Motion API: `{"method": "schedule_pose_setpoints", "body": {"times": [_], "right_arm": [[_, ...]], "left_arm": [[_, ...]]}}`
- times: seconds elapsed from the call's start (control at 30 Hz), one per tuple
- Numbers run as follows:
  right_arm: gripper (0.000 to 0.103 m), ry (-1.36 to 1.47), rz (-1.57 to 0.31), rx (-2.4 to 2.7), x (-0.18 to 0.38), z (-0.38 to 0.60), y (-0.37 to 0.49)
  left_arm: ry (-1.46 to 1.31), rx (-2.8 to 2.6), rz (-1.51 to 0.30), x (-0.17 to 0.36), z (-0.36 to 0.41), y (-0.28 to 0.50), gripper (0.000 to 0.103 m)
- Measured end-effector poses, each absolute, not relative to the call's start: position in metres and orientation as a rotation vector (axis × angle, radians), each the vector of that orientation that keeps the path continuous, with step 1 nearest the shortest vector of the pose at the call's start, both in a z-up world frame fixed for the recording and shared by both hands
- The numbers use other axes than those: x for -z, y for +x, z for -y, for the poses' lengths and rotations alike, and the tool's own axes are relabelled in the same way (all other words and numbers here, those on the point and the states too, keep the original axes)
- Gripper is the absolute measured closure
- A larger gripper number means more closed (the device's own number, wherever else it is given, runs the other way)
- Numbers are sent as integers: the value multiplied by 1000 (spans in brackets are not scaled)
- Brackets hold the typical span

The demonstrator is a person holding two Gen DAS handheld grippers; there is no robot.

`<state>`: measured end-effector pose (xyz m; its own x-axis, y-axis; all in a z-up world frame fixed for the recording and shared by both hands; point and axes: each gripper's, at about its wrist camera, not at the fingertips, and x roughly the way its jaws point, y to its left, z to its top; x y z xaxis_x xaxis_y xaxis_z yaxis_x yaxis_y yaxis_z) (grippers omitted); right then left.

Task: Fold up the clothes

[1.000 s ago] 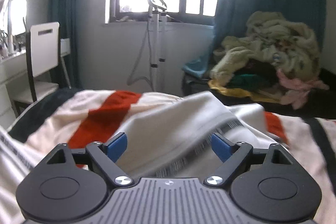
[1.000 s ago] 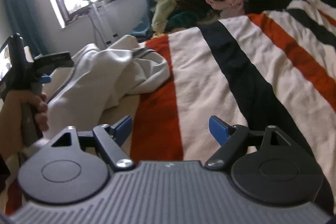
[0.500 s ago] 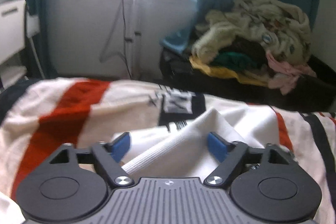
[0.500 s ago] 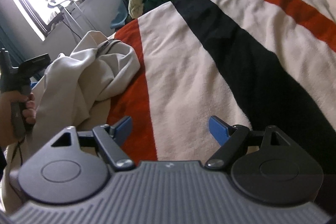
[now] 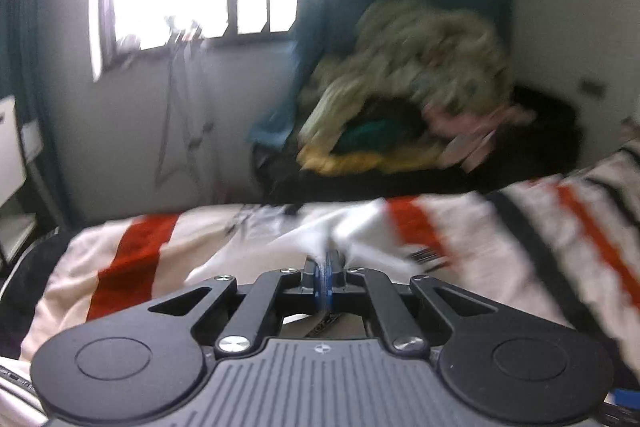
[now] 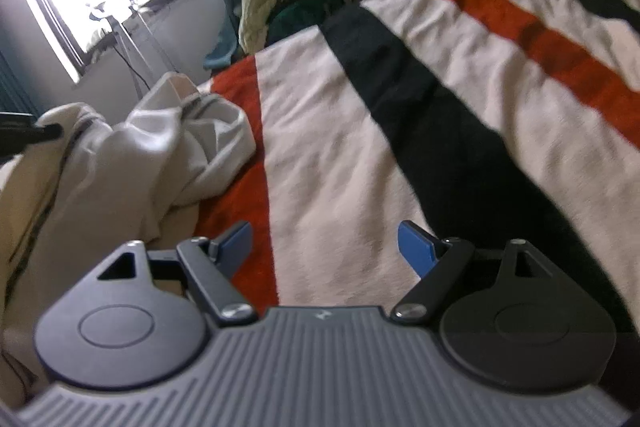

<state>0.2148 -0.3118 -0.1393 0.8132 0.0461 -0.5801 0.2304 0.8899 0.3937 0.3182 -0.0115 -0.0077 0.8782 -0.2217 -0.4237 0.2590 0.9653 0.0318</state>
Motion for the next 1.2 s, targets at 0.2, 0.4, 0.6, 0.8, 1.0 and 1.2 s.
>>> {"method": "schedule_pose_setpoints", "body": {"times": [0.2,0.4,0.6,0.8,1.0,1.2], "right_arm": [[21,435,-568,116,119,310,200],[21,373,-549,125,111,300,188],[21,319,-543,104,108,287,174],[21,272,-524,50,102,269,162],[21,271,-479,-38,96,258,152],[21,265,-434,-95,89,250,158]], "left_arm": [[43,439,-282,-2,21,172,100],[-1,502,-407,78,36,82,100],[-76,447,-428,104,32,66,56],[-76,375,-356,85,24,60,12],[-121,280,-350,69,10,64,1],[-116,157,-304,49,-21,65,0]]}}
